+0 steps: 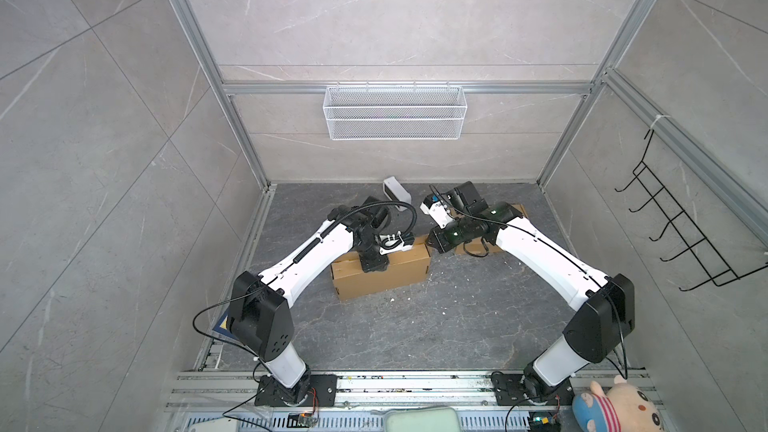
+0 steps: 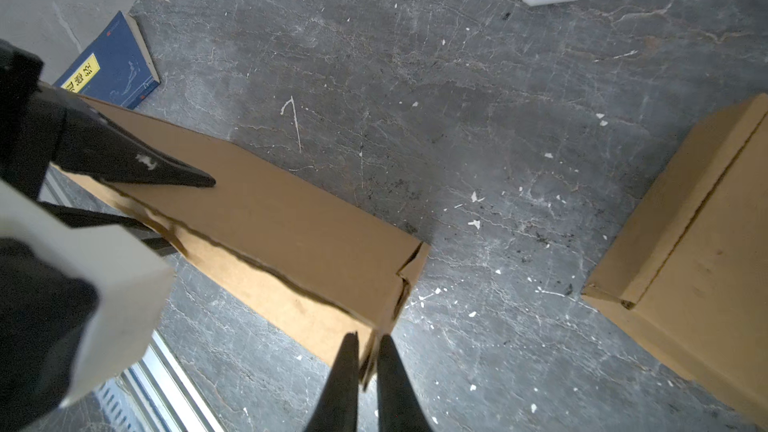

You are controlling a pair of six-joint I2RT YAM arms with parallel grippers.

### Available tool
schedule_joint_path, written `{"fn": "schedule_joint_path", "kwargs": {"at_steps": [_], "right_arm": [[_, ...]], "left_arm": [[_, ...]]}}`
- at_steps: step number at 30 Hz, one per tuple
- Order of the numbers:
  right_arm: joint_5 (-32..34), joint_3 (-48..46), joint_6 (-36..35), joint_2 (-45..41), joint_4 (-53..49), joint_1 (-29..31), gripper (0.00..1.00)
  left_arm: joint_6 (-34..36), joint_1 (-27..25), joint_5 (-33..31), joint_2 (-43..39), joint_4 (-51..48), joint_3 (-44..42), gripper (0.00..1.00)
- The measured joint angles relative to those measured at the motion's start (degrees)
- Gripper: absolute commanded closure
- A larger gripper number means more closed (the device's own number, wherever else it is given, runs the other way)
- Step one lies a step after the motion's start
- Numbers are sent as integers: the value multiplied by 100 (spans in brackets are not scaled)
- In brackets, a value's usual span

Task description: Fold the paper box

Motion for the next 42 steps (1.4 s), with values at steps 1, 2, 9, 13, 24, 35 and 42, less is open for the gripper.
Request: {"fn": "schedule_joint_path", "kwargs": {"at_steps": [1, 2, 9, 13, 24, 35, 42], "right_arm": [[0, 0, 35, 0, 2, 4, 86], [2, 0, 83, 0, 2, 9, 86], [90, -68, 225, 0, 46, 31, 88], [177, -79, 243, 0, 46, 42, 91], [151, -157, 428, -9, 197, 39, 95], [177, -341, 549, -94, 424, 42, 98], [195, -367, 549, -94, 509, 42, 100]], "left_arm": [[0, 0, 0, 0, 0, 0, 62], [0, 0, 0, 0, -2, 0, 62], [0, 0, 0, 0, 0, 0, 62], [0, 0, 0, 0, 0, 0, 62], [-7, 2, -11, 2, 7, 0, 61], [-4, 2, -48, 2, 22, 0, 56], [-31, 0, -258, 33, 105, 13, 45]]}}
